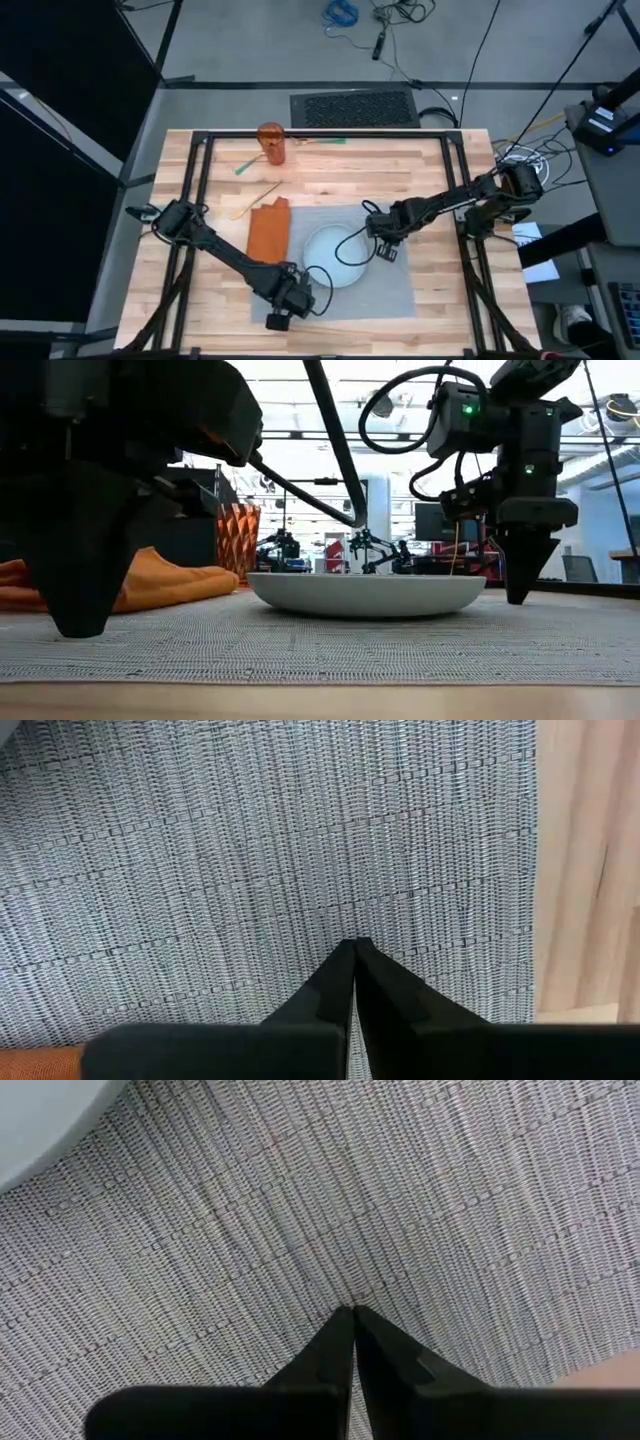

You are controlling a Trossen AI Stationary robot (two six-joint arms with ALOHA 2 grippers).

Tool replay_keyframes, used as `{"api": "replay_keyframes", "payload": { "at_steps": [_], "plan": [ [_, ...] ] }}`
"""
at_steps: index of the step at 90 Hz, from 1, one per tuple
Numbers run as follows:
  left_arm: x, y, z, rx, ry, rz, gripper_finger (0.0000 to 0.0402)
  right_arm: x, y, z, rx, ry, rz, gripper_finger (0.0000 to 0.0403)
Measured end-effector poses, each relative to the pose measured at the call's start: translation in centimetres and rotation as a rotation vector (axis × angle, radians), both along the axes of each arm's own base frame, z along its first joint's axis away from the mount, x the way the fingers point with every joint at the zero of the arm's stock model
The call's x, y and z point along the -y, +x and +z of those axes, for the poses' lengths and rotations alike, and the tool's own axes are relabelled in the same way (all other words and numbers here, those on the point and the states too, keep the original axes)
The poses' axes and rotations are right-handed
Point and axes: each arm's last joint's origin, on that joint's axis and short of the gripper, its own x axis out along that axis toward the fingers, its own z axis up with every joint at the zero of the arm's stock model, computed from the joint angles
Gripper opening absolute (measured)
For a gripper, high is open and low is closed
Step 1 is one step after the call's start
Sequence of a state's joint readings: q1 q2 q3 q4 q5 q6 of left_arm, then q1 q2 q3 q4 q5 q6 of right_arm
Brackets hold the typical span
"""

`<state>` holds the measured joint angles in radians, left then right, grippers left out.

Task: Set table place
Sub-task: Adjust the gray table mat

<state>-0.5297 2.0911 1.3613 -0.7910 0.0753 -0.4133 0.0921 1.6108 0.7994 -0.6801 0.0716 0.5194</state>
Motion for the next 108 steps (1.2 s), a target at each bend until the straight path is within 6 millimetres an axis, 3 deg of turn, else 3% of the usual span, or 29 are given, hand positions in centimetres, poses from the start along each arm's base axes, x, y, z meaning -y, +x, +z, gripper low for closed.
{"api": "replay_keyframes", "payload": {
  "at_steps": [33, 61, 108],
  "plan": [
    [-0.2, -0.4, 0.8, -0.021, 0.016, 0.051, 0.0, 0.2, -0.7, 1.0, 0.012, -0.033, -0.004, 0.0],
    [-0.4, -0.9, 2.7, 0.012, 0.002, 0.077, 0.0, 0.2, -1.3, 2.7, 0.059, -0.017, -0.019, 0.0],
    [-0.3, -0.6, 3.2, 0.055, -0.011, 0.094, 0.0, -0.1, -1.5, 4.2, 0.156, -0.015, -0.012, 0.0]
  ]
}}
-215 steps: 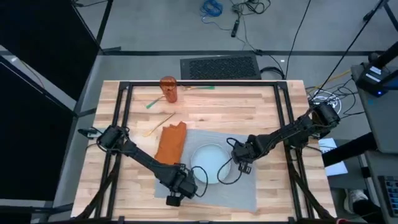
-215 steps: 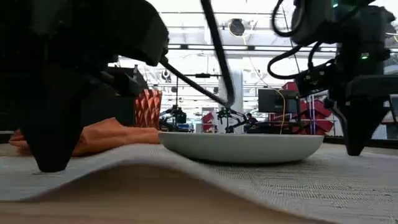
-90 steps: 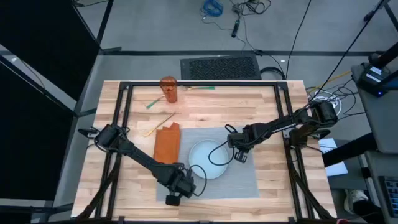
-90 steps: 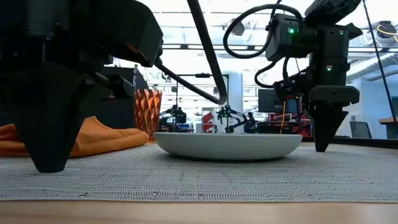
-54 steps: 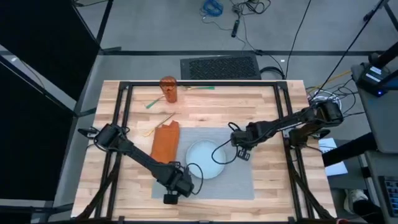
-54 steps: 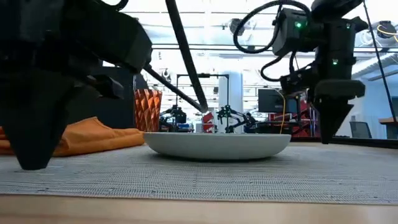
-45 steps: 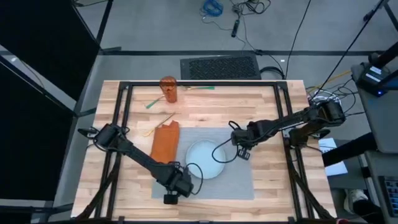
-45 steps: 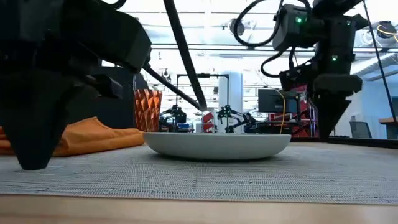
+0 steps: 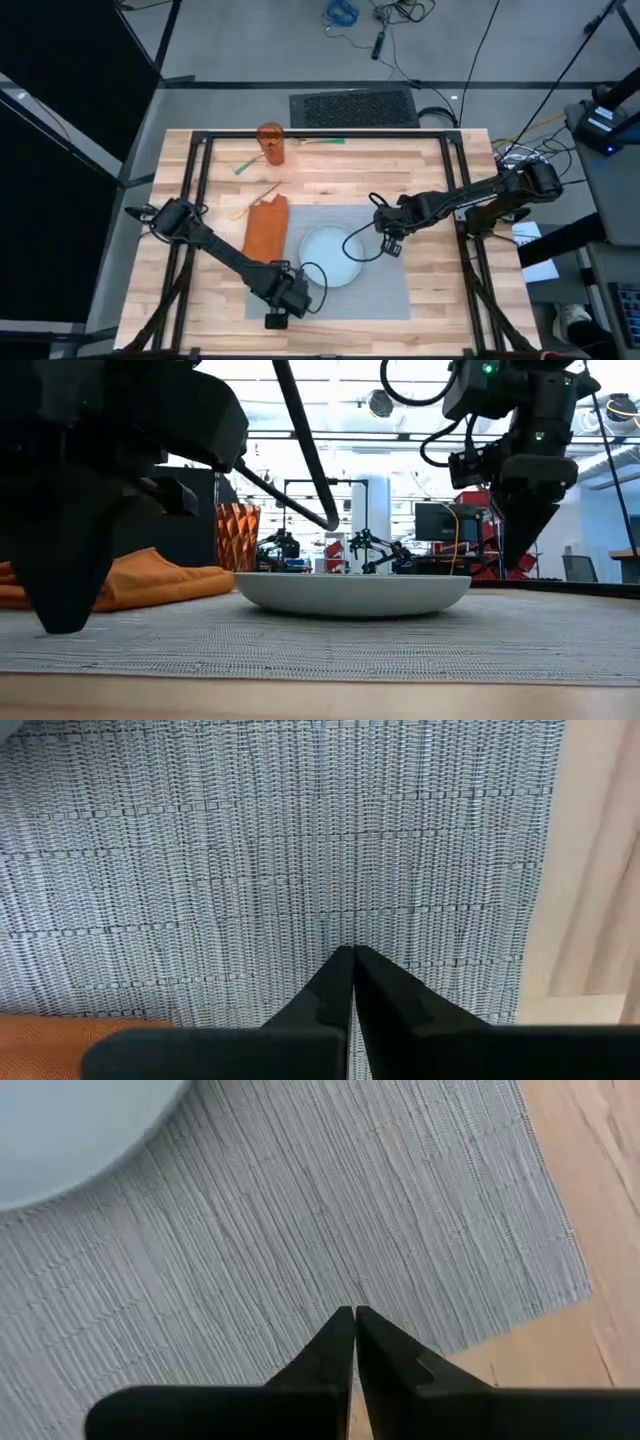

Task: Set table place
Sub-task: Adjust the gray table mat, then put the orange cup on the top right of the table

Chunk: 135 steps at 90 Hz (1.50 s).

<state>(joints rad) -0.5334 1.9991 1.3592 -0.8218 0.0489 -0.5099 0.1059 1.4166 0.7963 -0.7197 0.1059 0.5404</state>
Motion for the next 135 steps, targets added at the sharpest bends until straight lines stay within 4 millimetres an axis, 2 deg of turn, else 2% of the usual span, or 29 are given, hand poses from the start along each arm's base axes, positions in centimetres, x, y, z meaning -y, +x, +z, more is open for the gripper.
{"api": "replay_keyframes", "payload": {
  "at_steps": [26, 44, 57, 76, 93, 109, 135],
  "plan": [
    [0.5, 0.7, 2.1, 0.067, -0.025, -0.018, 0.0003, -0.1, 0.4, 0.1, 0.038, 0.003, 0.007, 0.0],
    [-0.3, -0.6, 3.1, 0.021, 0.094, 0.009, 0.005, -0.1, 0.4, 0.2, 0.044, 0.002, 0.015, 0.0],
    [-2.3, -1.5, 4.6, -0.01, 0.26, 0.053, 0.0082, -0.1, 0.8, 0.3, 0.08, 0.0, 0.035, 0.0],
    [-5.7, -1.7, 8.6, 0.146, 0.363, 0.145, 0.0107, -0.2, 2.0, 0.8, 0.213, 0.0, 0.064, 0.0],
    [-9.4, -2.7, 13.1, 0.29, 0.398, 0.229, 0.0124, -0.3, 3.0, 1.3, 0.326, -0.003, 0.103, 0.0],
    [-12.6, -4.7, 16.8, 0.402, 0.43, 0.334, 0.0133, -0.4, 3.7, 1.9, 0.417, -0.025, 0.159, 0.0009],
    [-15.2, -7.5, 20.8, 0.564, 0.388, 0.416, 0.0133, -0.2, 4.6, 2.7, 0.532, -0.079, 0.235, 0.0027]
  ]
}}
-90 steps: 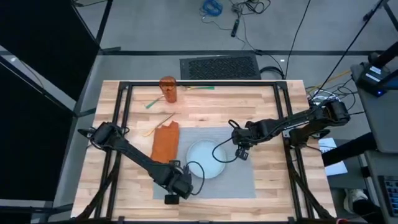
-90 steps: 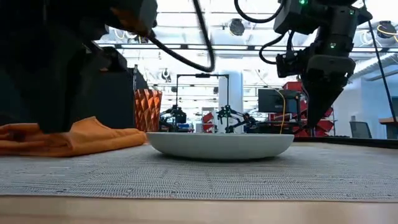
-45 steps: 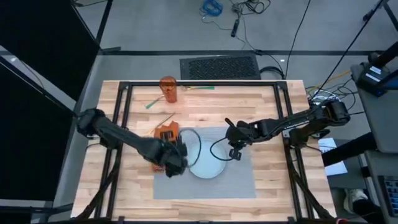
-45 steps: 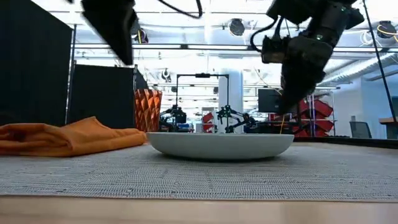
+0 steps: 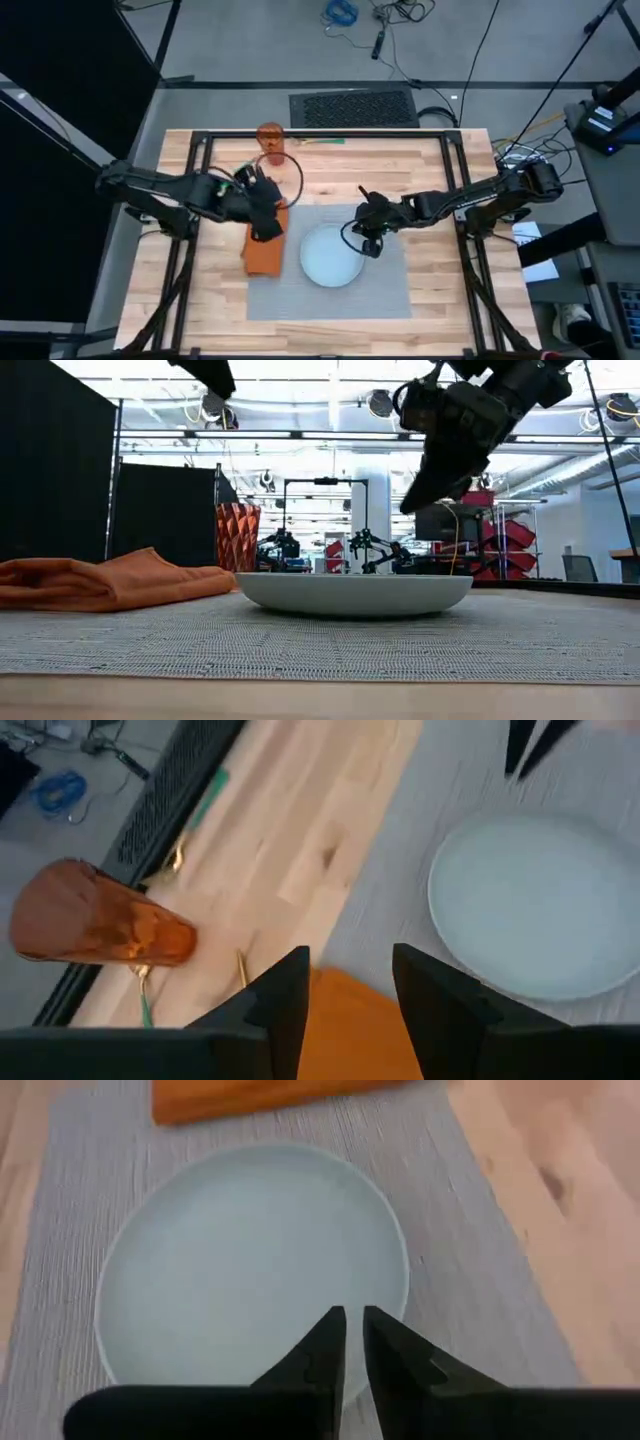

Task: Set table place
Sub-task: Put the orange cup on the top right of the table

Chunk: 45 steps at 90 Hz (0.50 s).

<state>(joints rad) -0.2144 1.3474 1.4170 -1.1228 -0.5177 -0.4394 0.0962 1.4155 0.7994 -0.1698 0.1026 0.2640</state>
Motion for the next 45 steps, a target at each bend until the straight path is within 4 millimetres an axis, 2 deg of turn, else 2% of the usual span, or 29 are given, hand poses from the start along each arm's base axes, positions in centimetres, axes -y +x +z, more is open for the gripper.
{"api": "replay_keyframes", "payload": {
  "at_steps": [18, 45],
  "plan": [
    [-0.5, 0.0, 0.5, 0.029, 0.017, -0.011, 0.0133, 0.4, 0.5, 0.6, 0.072, -0.092, 0.071, 0.0027],
    [-1.3, 2.4, -0.5, -0.041, 0.162, -0.15, 0.0133, 0.5, 1.0, 1.1, 0.143, -0.083, 0.058, 0.0027]
  ]
}}
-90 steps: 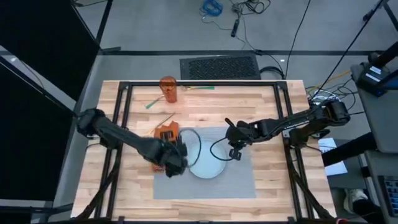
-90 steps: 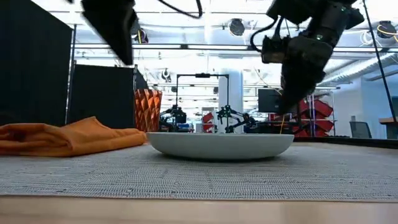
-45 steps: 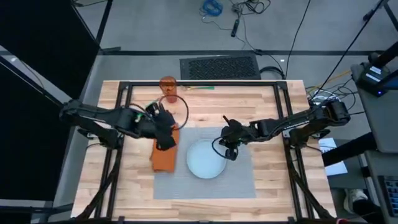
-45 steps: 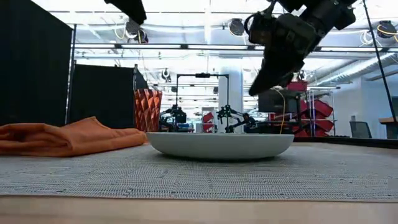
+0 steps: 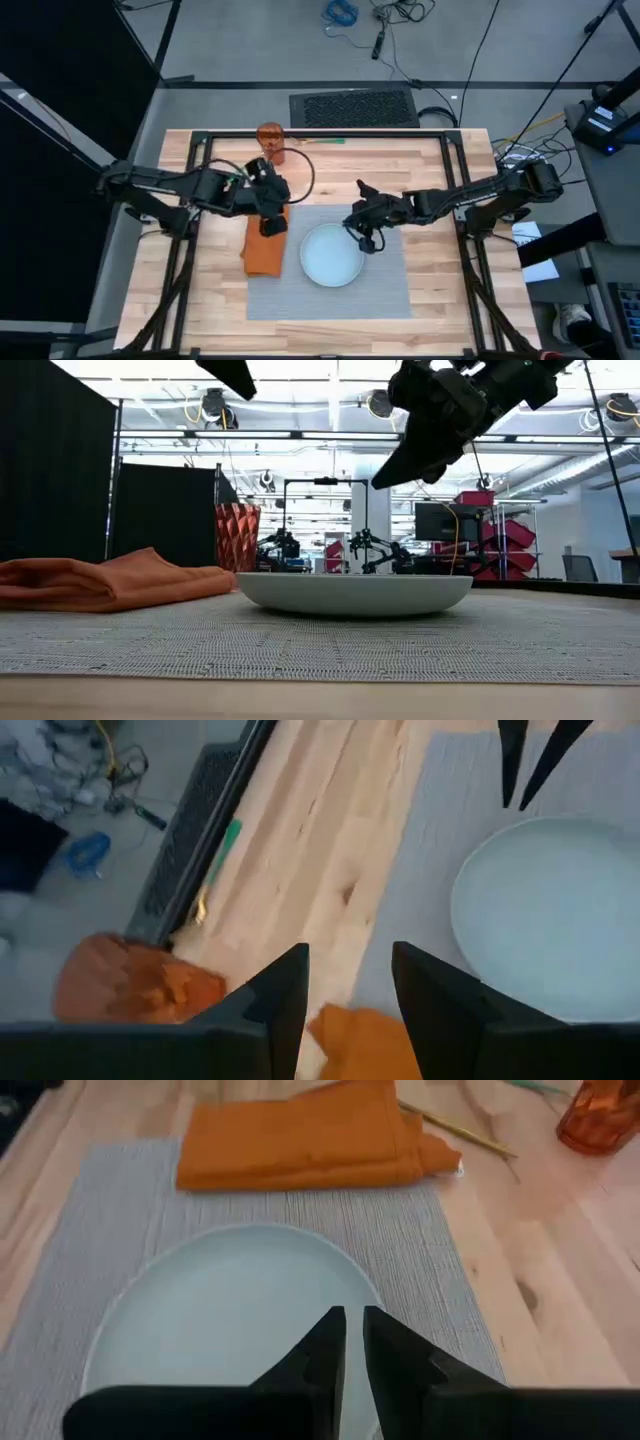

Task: Set table place
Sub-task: Put the orange cup on the top right of the table

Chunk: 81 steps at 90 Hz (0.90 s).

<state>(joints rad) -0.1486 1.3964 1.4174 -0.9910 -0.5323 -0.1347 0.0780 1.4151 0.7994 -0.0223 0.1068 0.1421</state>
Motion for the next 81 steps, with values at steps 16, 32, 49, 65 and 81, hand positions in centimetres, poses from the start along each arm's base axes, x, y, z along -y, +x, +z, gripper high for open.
{"api": "replay_keyframes", "payload": {
  "at_steps": [16, 32, 49, 65, 81],
  "plan": [
    [-0.8, 1.2, -0.2, 0.029, 0.018, 0.005, 0.0133, 0.0, 0.0, 0.0, 0.0, 0.002, -0.002, 0.0027],
    [-1.8, 1.6, 0.3, 0.085, 0.041, 0.029, 0.0133, 0.0, 0.0, 0.0, 0.0, 0.002, -0.002, 0.0027],
    [-2.9, 2.0, 0.6, 0.086, 0.124, 0.025, 0.0133, 0.1, 0.0, 0.0, -0.002, -0.017, 0.006, 0.0027],
    [-3.7, 2.2, 0.8, 0.121, 0.126, 0.054, 0.0133, 0.1, 0.0, 0.0, -0.004, -0.02, 0.008, 0.0027],
    [-4.6, 2.2, 0.8, 0.122, 0.128, 0.086, 0.0133, 0.1, 0.0, 0.0, -0.005, -0.02, 0.009, 0.0027]
  ]
}}
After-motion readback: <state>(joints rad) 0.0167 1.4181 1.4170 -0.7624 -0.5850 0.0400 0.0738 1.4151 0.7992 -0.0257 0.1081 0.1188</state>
